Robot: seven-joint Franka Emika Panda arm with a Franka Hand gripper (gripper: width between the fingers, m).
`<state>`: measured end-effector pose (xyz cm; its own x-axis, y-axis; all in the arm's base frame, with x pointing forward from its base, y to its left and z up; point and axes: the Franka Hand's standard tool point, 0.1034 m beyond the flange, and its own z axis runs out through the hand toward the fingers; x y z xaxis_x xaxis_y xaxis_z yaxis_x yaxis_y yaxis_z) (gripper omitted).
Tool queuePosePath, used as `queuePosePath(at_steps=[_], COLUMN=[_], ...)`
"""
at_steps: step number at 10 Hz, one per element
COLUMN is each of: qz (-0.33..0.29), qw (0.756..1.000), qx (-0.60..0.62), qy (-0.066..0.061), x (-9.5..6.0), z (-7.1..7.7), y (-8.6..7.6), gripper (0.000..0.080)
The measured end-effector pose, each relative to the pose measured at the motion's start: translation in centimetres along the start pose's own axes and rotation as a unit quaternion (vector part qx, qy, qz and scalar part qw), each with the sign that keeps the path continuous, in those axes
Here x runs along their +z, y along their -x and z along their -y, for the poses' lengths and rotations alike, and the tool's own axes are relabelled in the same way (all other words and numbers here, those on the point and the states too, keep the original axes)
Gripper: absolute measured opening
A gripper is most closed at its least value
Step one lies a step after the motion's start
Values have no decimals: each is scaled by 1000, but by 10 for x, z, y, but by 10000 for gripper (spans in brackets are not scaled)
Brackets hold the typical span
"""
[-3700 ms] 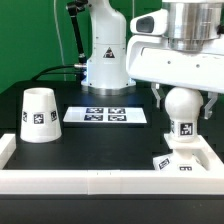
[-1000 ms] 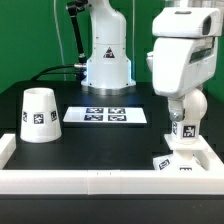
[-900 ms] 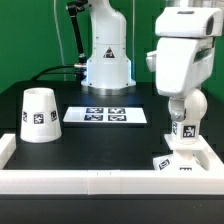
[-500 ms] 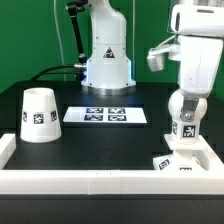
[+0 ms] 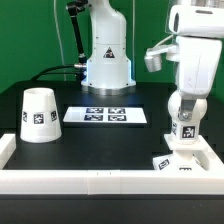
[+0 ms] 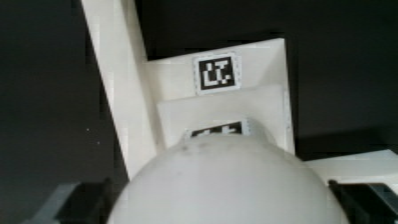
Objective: Assemble lamp
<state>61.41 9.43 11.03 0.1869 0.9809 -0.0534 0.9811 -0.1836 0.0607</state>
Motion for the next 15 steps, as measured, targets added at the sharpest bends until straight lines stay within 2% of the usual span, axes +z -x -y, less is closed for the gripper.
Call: queuePosePath(at_steps=[2, 4, 9, 12, 15], qz=[-4, -7, -9, -9, -8], qw=[996, 981, 934, 897, 806], qx=[93, 191, 357, 441, 591], qy=[5, 7, 4, 3, -4], x=[0, 1, 1, 0, 0], z=[2, 4, 5, 5, 6], y=[2, 1, -1, -2, -3], gripper=[576, 576, 577, 577, 577])
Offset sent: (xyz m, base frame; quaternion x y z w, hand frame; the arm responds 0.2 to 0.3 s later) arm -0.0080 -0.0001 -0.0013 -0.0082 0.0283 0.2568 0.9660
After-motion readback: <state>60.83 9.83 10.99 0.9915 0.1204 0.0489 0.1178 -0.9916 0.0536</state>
